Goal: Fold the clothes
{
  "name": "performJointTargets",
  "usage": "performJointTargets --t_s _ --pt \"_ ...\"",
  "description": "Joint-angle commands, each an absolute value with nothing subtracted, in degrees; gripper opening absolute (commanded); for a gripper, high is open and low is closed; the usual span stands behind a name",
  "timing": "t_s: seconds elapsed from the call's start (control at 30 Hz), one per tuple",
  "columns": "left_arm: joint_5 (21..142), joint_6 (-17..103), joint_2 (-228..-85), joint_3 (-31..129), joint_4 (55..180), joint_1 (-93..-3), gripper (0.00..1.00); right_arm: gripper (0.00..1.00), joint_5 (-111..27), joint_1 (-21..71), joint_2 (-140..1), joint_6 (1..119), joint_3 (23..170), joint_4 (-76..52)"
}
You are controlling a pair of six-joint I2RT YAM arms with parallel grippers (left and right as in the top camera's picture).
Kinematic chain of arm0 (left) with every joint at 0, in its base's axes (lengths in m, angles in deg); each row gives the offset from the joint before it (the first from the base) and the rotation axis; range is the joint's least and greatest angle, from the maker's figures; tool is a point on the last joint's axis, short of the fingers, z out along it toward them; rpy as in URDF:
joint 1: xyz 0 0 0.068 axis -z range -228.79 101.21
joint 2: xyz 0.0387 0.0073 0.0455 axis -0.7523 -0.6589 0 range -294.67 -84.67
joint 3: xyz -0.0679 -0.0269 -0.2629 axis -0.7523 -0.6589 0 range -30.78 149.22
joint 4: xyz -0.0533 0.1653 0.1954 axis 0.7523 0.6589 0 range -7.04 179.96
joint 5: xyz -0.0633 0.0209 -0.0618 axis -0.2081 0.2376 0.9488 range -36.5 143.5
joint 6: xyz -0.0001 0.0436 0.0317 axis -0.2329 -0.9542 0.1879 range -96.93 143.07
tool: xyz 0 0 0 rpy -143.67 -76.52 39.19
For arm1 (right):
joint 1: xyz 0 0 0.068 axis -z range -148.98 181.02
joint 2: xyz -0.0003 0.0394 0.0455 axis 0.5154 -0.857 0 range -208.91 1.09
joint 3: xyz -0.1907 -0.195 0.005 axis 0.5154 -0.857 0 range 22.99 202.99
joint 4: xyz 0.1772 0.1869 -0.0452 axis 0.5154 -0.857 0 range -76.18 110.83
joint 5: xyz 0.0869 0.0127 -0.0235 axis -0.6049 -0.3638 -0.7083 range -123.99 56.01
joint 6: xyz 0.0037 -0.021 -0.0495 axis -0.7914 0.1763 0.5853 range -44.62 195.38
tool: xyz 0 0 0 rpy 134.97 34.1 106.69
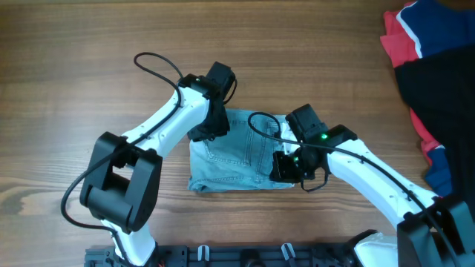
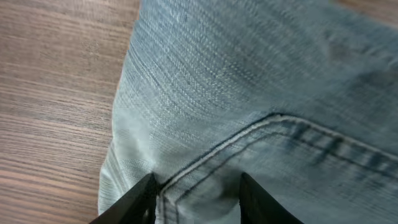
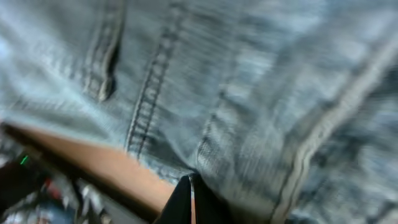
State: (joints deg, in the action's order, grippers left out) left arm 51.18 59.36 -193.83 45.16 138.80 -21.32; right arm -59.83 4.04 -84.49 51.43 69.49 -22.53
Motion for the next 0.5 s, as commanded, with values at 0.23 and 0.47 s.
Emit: performJointTargets --t_s 0.23,0.47 --pt "52.3 60.0 -194.9 32.8 133.4 -22.0 0.39 0.04 -39.0 4.1 -94.7 41.8 68.9 -16.5" --pt "58.4 63.0 -193.6 32.8 139.9 -22.0 0.33 0.04 -28.8 6.7 -94.7 39.4 69.2 -9.9"
